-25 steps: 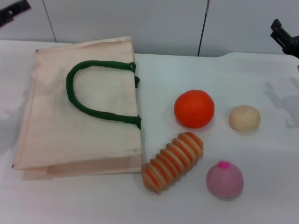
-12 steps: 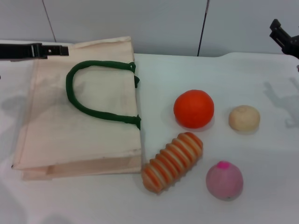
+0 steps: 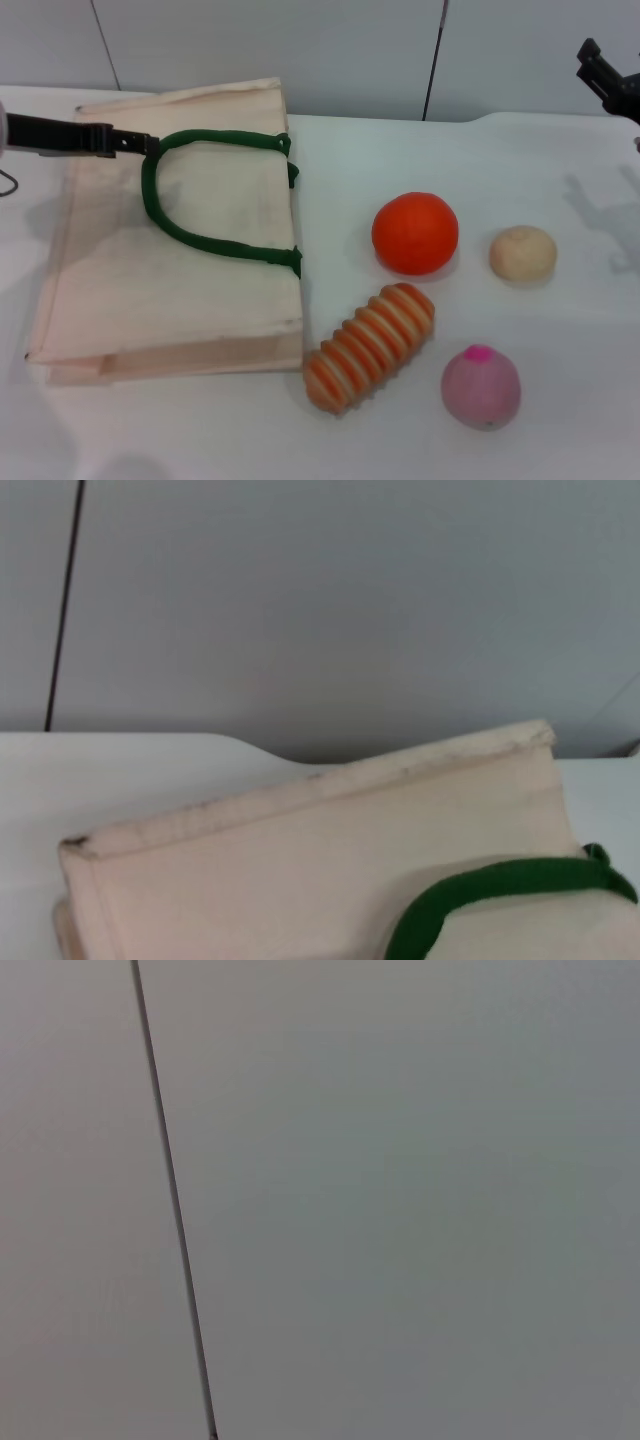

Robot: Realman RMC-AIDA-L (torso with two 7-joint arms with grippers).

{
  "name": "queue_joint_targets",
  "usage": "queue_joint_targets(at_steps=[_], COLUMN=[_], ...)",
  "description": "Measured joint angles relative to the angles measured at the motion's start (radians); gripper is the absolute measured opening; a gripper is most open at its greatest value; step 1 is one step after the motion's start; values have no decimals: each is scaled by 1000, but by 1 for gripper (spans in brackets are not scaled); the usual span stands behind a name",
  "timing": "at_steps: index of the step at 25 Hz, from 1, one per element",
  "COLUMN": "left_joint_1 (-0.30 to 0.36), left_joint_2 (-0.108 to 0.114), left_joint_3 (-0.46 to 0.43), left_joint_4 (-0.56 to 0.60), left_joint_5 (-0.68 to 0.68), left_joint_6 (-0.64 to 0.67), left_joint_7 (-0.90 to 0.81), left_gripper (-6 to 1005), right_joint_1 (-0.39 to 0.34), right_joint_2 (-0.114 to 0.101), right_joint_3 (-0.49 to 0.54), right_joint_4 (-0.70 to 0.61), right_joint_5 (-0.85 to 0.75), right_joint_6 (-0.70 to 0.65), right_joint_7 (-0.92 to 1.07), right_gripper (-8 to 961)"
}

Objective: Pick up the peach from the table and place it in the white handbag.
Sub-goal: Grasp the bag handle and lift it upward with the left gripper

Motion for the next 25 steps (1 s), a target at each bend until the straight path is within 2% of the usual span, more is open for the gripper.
queue_joint_targets(at_steps=[15, 25], left_joint_1=[-4, -6], left_joint_2=[5, 5], left_joint_3=[0, -1], left_joint_4=[150, 170], left_joint_5=[29, 37], left_joint_6=[-145, -183], left_joint_7=[1, -7], left_gripper=[791, 789], right_joint_1=[7, 11], right_joint_2=[0, 2], right_joint_3=[0, 0], right_joint_4=[2, 2], right_joint_5=[0, 0], right_joint_6=[0, 0], right_joint_7=[2, 14], right_gripper=[895, 895])
